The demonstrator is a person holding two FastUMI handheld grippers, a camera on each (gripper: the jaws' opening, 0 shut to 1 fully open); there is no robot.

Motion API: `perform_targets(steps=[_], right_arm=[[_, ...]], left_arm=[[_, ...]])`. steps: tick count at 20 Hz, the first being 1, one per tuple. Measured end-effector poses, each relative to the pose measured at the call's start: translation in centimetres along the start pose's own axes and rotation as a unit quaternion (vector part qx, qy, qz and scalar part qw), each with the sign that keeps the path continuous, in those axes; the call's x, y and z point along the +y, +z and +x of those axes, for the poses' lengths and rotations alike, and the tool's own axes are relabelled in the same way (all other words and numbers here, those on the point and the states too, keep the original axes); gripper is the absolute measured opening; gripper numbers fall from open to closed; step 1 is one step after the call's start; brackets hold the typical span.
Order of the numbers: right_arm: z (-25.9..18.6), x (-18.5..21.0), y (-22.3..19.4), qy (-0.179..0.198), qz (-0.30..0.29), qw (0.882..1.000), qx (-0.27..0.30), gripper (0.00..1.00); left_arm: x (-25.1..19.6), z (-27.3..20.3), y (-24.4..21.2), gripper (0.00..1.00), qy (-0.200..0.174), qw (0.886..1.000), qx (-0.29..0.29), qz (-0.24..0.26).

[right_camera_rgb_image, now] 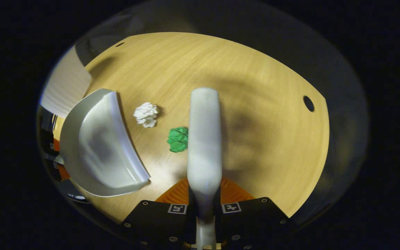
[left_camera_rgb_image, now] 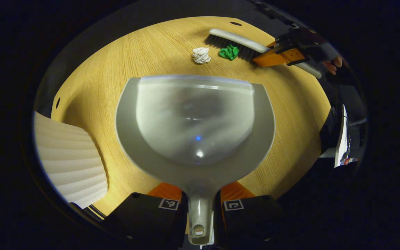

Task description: Pick up the small broom and dustpan from the desktop, sweep the trash into the dustpan with the broom, and then empty the trash into the garbage bin.

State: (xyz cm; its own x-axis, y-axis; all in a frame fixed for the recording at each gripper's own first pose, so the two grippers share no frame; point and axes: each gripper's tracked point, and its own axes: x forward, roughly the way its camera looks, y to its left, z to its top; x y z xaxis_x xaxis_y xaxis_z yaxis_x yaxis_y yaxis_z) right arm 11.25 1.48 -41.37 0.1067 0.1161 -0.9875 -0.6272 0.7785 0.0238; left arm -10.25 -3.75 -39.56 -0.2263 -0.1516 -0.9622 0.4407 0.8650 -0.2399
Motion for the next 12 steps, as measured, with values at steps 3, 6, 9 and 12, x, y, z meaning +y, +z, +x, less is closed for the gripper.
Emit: perform_targets(steps=[3,6,9,12], right_arm=[[-0.2,3.7,1.3,0.077,-0.05,0.996,0.0,0.22],[-1.5,6.4,2.8,0.147,-0.074,0.986,0.007,0.22],[-2.8,7.0,3.7,0.187,-0.094,0.977,0.031,0.22],[-3.3,5.3,5.4,0.168,-0.07,0.983,0.015,0.22]], left_arm=[[0.8,0.2,-0.3,0.32,-0.004,1.0,0.001,0.018],[0.7,-0.4,-0.5,0.32,-0.013,1.0,0.001,0.014],[1.0,-0.3,0.0,0.32,-0.017,1.0,-0.001,0.006],[1.1,-0.4,0.2,0.32,-0.022,1.0,-0.006,-0.01]])
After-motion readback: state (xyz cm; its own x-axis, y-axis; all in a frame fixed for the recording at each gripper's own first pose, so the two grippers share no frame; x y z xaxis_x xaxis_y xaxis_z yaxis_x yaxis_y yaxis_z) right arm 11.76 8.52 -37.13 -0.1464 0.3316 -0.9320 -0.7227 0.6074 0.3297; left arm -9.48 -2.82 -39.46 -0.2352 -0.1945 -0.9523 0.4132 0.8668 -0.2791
